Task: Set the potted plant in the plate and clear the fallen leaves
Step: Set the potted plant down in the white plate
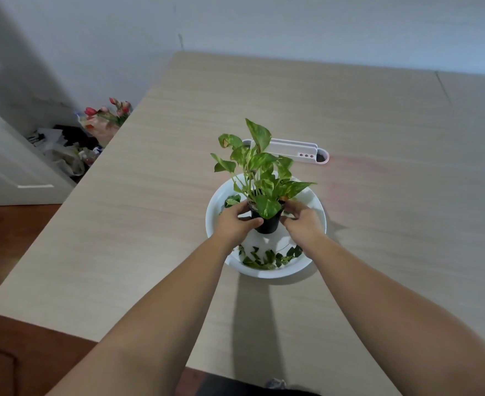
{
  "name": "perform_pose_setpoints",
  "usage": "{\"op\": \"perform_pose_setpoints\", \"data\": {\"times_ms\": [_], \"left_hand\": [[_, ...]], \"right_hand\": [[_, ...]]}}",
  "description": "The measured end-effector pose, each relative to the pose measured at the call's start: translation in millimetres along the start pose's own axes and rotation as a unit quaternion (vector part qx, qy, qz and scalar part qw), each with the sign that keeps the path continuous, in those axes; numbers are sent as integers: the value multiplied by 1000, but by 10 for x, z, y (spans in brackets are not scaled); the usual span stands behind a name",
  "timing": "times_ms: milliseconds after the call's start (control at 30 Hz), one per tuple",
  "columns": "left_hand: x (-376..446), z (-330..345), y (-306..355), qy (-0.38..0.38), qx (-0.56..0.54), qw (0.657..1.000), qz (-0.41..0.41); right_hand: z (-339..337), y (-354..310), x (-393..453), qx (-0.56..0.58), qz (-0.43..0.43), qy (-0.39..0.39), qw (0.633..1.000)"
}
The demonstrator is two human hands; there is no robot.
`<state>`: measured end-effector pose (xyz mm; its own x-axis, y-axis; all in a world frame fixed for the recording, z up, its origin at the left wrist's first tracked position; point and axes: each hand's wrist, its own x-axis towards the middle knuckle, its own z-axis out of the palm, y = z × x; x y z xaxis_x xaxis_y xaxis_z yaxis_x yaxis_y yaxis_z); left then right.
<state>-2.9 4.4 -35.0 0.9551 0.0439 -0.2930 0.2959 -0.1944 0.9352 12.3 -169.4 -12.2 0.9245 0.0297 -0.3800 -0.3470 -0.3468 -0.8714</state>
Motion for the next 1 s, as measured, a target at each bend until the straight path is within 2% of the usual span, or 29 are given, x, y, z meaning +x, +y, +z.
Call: {"op": "perform_pose_setpoints", "data": {"times_ms": [233, 600, 833, 1000], "left_hand": [[-23, 34, -128, 20, 2, 1000, -8], [-123, 104, -140, 64, -7, 997, -42], [-143, 35, -142, 46, 73, 995, -45], [-274, -76, -114, 16, 212, 977, -6]], "right_hand": [[0, 71, -5, -16, 40, -15, 999], [-8, 191, -74, -58, 75, 23, 995], [-16, 226, -168, -94, 52, -15, 994], [-95, 375, -265, -85, 21, -42, 995]]}}
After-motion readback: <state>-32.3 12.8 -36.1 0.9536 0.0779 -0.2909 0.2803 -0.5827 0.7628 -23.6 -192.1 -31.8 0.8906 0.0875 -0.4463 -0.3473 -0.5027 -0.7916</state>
